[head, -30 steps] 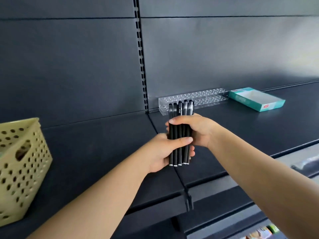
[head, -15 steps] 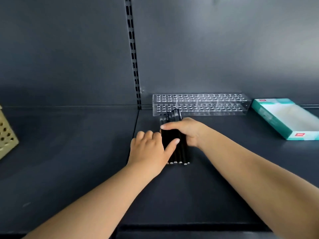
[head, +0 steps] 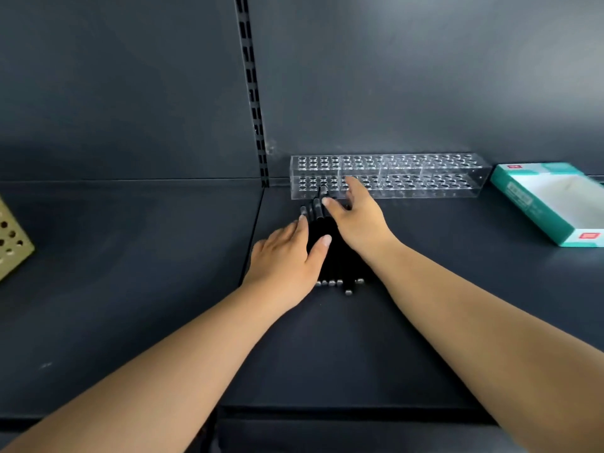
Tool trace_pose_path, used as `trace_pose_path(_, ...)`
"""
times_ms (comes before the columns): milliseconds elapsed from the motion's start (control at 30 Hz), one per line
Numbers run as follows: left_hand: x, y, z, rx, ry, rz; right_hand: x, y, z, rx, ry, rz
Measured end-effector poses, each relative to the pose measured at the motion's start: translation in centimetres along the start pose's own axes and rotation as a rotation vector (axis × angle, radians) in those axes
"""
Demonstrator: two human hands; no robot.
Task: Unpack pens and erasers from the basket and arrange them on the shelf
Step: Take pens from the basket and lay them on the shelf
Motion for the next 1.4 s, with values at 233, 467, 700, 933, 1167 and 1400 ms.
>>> trace_pose_path(233,0.0,-0.8,-1.1,0.024,-0.058,0.173,-1.6,0.0,1.1,-0.155,-0.134,0.258)
trace_pose_path(467,-0.7,-1.6,-3.6,0.04,-0.025,0.323,-2.6,0.8,8.0,-0.43,-0.603,0.708)
trace_pose_path(700,0.4,0.2,-5.5,0.198,-0.098,0.211,-2.3,0.8,7.4,-0.432,-0.567,0.741)
trace_pose_path(933,0.2,1.3,-5.6,0.329,-0.03,0.179,-2.7,0.5,7.2,-0.386,-0.541,0.724)
trace_pose_path(1167,0.2,2.2,-6.3,0.383,0.019,0.154,-3.5,0.8,6.8,-0.382,-0.552,0.754)
trace_pose_path(1400,0.6,2.0,-6.1,0.363,0.006,0.137,-3.7,0.9,6.6,-0.315,-0.566,0.628)
Point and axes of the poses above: each hand's wrist, its own z-axis away from the middle knuckle, its own x-axis out of the palm, y = z × x, the point moved 7 cm from there along -z, towards the middle knuckle, and after that the axes turned 6 degrees about y, right-handed, at the moved point
